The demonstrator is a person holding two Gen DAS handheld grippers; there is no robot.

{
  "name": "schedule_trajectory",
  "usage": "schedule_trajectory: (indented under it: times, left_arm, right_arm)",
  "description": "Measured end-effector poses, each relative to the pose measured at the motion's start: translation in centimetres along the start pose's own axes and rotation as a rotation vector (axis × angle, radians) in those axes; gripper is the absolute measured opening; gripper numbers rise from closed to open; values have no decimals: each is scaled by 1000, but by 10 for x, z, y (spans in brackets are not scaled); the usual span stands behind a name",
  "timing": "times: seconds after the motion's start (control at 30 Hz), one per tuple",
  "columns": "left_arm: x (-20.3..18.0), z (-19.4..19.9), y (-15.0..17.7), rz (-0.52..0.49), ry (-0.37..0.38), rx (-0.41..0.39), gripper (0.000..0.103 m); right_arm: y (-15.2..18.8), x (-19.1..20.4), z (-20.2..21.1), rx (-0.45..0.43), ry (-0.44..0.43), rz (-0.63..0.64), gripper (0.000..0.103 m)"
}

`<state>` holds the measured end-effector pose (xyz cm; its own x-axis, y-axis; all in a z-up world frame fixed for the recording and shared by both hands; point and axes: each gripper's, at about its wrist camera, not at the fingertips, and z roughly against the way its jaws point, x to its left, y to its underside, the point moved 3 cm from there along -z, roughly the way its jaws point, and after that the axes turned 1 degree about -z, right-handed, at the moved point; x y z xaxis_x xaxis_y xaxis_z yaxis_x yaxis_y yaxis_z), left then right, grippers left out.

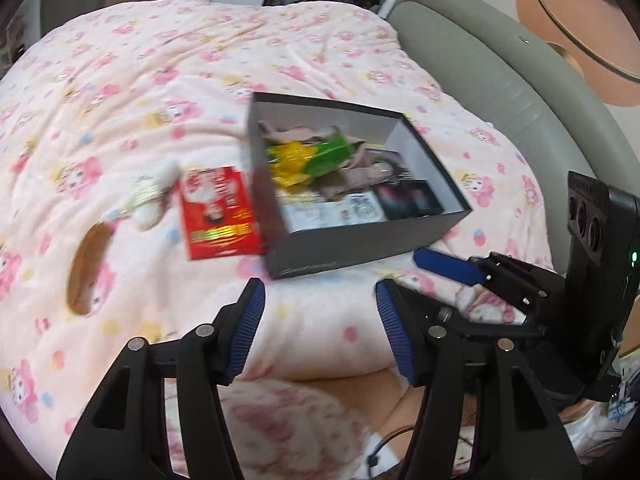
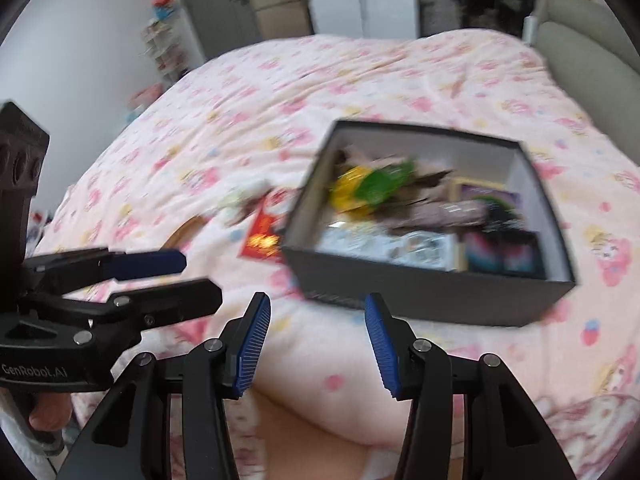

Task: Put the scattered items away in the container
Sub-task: 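Move the left gripper to the wooden comb on the bedspread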

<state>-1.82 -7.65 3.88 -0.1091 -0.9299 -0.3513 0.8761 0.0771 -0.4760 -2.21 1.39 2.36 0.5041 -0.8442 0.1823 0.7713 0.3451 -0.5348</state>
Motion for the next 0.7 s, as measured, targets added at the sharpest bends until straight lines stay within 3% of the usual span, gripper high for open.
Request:
schedule_trajectory:
  times: [0.07,0.13,0.17,0.33,0.57,0.7]
  left_arm:
    - [13,6,6,18,-25,-11,61]
    - [28,14,12,39,-50,-32,61]
    - [34,17,14,57,-49,-38,61]
    - [96,39,30,204,-115,-80,61]
    - [202,40,49,438,-204,-67,61]
    - [252,17,56,547,-178,-22,61]
  right_arm:
    - [-1,24,-8,16,-31,51,45]
    - [-2,48,-17,15,-8,115,45]
    - [-3,62,-22,13,-46,145,45]
    - [-9,105,-58,57,-88,212,45]
    - [-28,118,-112,151,-150,151,45]
    - [-43,123,-144,219,-174,114,45]
